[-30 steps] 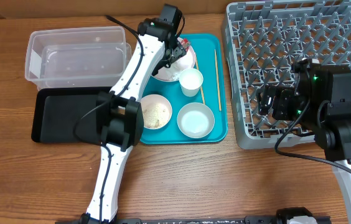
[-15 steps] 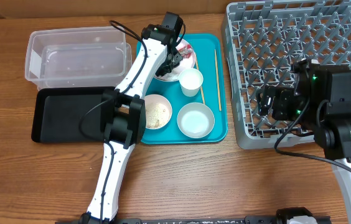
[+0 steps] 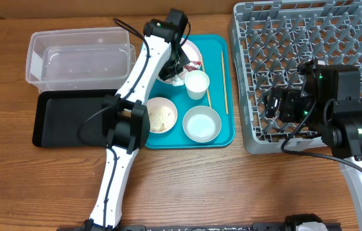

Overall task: Sort waste into correct bins and load items into the dishwasher
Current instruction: 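Carry the tissue with the left gripper into the clear plastic bin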

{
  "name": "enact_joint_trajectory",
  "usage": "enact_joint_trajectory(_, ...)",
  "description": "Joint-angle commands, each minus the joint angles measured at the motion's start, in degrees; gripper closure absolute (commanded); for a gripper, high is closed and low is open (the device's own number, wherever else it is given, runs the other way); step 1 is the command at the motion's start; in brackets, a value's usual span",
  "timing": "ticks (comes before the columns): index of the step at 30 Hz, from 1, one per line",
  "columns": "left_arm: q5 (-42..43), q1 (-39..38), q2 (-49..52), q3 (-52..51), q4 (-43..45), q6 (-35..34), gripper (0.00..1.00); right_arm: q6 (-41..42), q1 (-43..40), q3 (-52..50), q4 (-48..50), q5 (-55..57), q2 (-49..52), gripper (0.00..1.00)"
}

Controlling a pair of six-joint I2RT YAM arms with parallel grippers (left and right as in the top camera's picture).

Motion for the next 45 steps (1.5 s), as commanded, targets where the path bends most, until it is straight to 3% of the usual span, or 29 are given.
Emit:
enact_joint_trajectory(1, 0.7, 0.52, -6.99, 3.19, -2.34, 3.76, 0.96, 0.02, -0.11, 1.44, 0.33, -0.28, 0.0, 0.0)
enact_joint_trajectory(12, 0.68, 2.43, -12.37, 3.19, -11.47, 11.56, 0.96, 0.02, -0.11, 1.44, 0.33, -0.31, 0.0, 0.0)
enact_joint_trajectory(25, -1.22, 17.73, -12.11, 2.91, -6.05, 21.14, 0.94, 0.02, -0.11, 1.44, 1.25, -0.31, 0.02, 0.0)
enact_joint_trajectory(26, -1.2, 18.71, -11.26, 2.91, -5.49, 21.14, 0.92, 0.04, -0.11, 1.44, 1.44, -0.33, 0.0, 0.0)
enact_joint_trajectory(29, -1.22, 20.65, -9.09, 2.91, -4.9, 21.11, 0.71, 0.04, -0.09, 1.44, 1.62, -0.33, 0.0, 0.0)
enact_joint_trajectory(35, -1.92, 22.12, -6.62, 2.91, -5.99, 21.11, 0.14, 0.04, -0.11, 1.44, 1.62, -0.31, 0.02, 0.0)
enact_joint_trajectory(39, -0.37, 22.16, -7.32, 3.34, -5.07, 22.14, 0.09, 0.02, -0.11, 1.44, 1.64, -0.31, 0.02, 0.0)
enact_joint_trajectory(45, 2.84, 18.38, -10.08, 8.11, -5.27, 25.38, 0.11, 0.02, -0.11, 1.44, 2.16, -0.31, 0.0, 0.0)
